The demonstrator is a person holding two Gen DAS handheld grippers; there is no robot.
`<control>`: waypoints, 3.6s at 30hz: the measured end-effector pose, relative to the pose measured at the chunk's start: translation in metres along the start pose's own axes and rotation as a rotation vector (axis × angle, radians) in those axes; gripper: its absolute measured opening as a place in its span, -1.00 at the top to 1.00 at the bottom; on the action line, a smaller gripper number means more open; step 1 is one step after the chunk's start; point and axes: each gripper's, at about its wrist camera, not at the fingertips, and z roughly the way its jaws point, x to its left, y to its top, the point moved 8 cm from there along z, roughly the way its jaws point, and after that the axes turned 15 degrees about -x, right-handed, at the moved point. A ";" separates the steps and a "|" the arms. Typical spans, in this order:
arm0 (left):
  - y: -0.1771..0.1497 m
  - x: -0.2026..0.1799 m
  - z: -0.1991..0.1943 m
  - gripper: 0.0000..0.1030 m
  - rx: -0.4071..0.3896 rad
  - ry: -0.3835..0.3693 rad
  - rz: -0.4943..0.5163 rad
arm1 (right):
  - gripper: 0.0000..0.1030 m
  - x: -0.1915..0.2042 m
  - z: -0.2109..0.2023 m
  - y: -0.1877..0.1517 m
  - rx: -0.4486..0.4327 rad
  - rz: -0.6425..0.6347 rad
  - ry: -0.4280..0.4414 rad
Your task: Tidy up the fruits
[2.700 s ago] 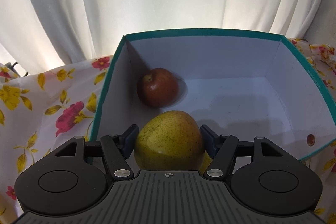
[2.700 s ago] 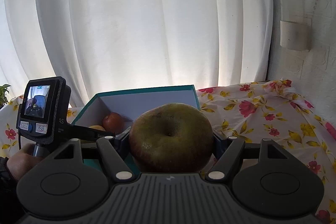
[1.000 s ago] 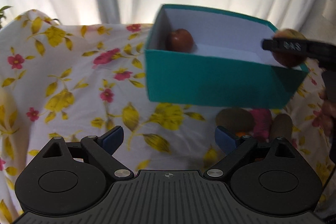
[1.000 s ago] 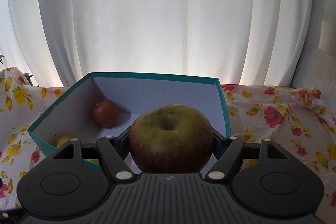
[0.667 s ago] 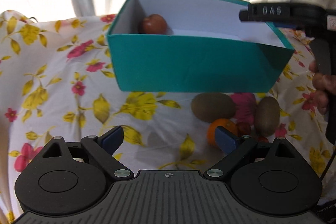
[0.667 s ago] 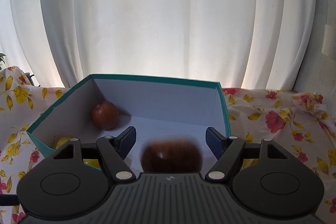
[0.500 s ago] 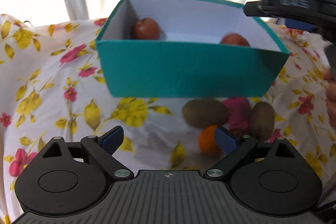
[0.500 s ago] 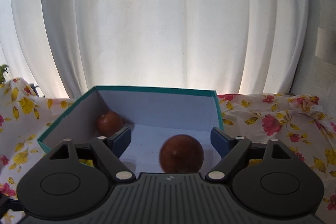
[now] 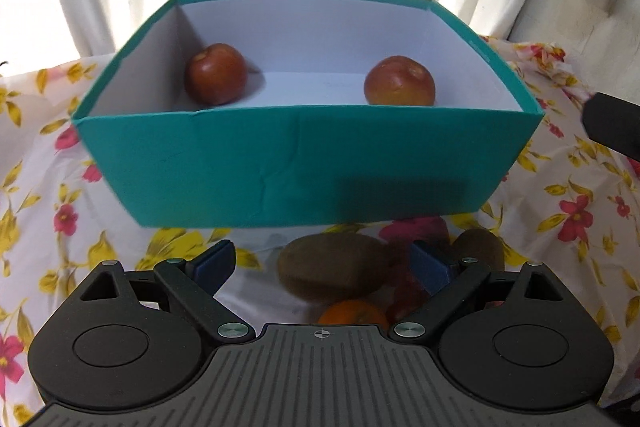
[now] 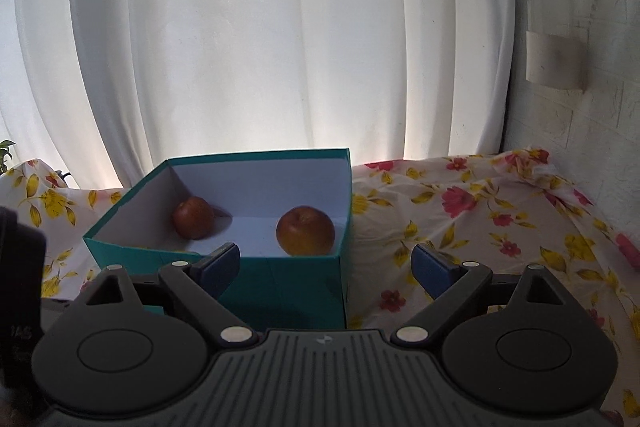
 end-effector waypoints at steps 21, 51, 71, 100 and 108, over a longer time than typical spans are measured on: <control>-0.016 -0.007 0.040 -0.61 0.113 0.038 0.058 | -0.81 -0.016 -0.002 -0.011 0.035 0.020 -0.016; 0.024 0.044 -0.058 -0.43 -0.072 0.073 -0.056 | -0.55 0.022 0.039 -0.103 0.277 -0.017 -0.040; 0.019 0.053 -0.060 -0.43 -0.043 0.078 -0.068 | -0.06 0.038 0.050 -0.125 0.314 -0.092 -0.026; 0.115 0.015 -0.043 -0.43 -0.179 0.103 0.016 | -0.06 0.019 -0.006 -0.032 0.096 -0.042 -0.042; 0.113 0.022 -0.026 -0.43 -0.167 0.129 0.017 | -0.06 0.016 -0.008 -0.030 0.081 -0.040 -0.058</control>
